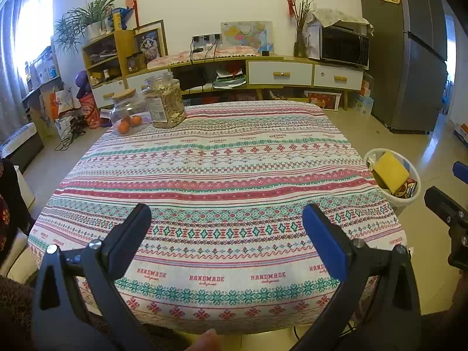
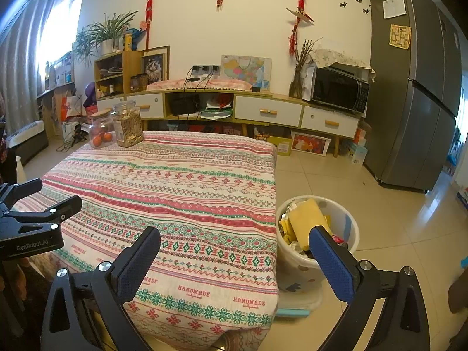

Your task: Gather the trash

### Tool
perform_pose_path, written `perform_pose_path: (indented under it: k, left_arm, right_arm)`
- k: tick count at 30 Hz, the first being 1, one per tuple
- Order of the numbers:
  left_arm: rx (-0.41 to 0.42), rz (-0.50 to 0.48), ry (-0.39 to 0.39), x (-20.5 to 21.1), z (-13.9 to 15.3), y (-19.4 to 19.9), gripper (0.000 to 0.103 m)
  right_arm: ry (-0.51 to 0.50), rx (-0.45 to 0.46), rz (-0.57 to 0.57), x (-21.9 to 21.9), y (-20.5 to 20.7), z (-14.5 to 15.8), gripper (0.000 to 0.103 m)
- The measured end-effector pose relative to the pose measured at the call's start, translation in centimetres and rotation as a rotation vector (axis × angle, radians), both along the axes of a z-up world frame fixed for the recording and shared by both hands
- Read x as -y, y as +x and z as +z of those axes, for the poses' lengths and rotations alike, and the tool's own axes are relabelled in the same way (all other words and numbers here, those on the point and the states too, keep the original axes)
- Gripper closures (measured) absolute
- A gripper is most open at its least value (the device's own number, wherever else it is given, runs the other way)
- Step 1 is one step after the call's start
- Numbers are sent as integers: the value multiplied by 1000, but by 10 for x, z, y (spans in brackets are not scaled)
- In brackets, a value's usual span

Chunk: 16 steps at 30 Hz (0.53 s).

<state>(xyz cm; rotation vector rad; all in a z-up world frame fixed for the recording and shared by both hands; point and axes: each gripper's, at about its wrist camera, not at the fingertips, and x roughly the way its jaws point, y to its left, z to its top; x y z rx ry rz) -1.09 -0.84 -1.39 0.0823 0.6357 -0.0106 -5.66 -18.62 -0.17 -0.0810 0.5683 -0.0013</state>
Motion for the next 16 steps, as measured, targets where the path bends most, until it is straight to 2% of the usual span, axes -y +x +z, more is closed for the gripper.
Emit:
perform_pose_path:
  k: [16]
  left_arm:
    - [-28, -4, -7, -2, -1, 5, 0]
  right_arm:
    - [0, -2, 5, 0, 0, 0, 0]
